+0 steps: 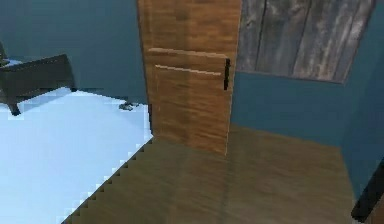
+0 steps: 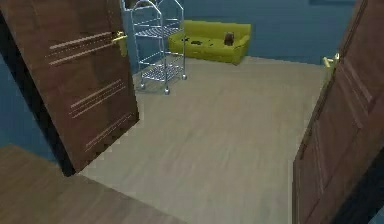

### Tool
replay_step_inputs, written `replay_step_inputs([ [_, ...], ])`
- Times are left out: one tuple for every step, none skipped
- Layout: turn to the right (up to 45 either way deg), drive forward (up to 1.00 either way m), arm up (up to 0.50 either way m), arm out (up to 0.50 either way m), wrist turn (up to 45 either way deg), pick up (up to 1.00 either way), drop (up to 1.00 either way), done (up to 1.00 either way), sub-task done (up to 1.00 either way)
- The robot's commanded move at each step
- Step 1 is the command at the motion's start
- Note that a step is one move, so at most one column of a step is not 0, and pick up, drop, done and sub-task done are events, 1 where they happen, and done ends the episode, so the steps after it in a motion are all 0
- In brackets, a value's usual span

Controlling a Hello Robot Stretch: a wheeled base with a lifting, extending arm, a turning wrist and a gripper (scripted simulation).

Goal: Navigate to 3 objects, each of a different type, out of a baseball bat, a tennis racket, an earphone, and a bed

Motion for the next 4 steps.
replay_step_inputs([
  [0.0,0.05,0.0,0.0,0.0,0.0,0.0,0.0,0.0],
  [-9.0,0.0,0.0,0.0,0.0,0.0,0.0,0.0,0.0],
  [0.0,0.35,0.0,0.0,0.0,0.0,0.0,0.0,0.0],
  [-42.0,0.0,0.0,0.0,0.0,0.0,0.0,0.0,0.0],
])
